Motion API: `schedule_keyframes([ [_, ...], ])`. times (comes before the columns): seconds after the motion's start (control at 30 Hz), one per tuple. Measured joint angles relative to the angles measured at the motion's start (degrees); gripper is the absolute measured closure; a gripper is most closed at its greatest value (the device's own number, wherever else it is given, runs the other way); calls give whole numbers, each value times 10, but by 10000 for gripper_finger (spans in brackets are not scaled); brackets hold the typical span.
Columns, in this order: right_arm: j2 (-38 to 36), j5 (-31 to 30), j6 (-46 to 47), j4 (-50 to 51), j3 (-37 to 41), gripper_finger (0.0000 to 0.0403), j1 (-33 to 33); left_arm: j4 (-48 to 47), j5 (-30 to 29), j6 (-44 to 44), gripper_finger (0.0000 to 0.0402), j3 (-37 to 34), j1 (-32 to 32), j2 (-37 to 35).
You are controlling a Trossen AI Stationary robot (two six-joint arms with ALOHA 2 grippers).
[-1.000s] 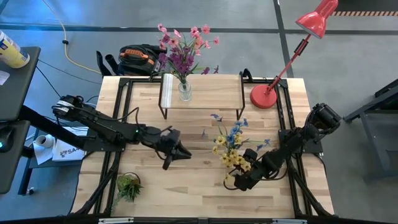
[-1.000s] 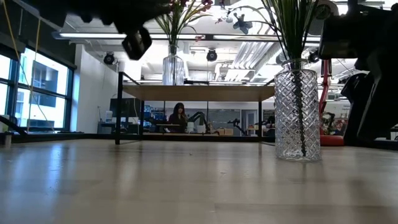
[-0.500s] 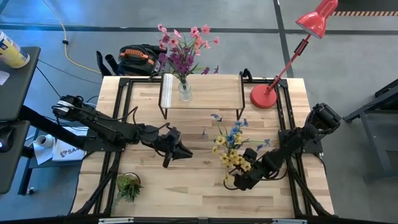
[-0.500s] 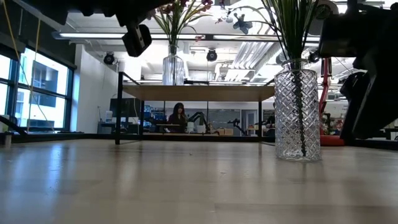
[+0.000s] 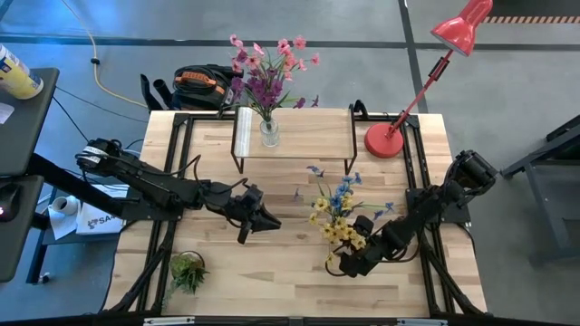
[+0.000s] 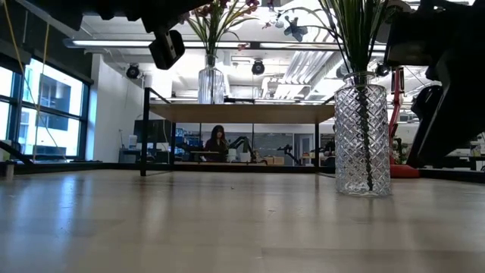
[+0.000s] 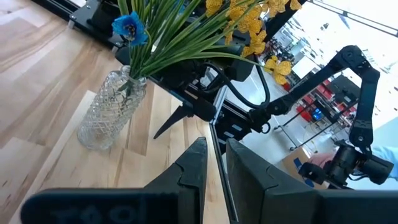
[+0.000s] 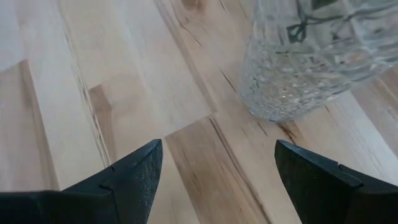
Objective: Pick and place flowers into a vace then onto a shelf
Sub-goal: Put the transparent vase on the shelf
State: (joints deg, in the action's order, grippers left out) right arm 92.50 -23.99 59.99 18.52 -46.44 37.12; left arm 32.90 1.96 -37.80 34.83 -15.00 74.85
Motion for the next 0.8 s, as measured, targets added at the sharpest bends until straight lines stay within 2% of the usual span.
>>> schedule_keyframes([
  [0.43,0,-3,18,-15,0,102,-3,-1,0,0,307,0,0,0],
  [0.57,0,-1,115,-2,0,102,-4,-5,-1,0,307,0,0,0],
  [0.8,0,-38,133,26,0,102,8,-36,-2,-3,307,0,0,0],
])
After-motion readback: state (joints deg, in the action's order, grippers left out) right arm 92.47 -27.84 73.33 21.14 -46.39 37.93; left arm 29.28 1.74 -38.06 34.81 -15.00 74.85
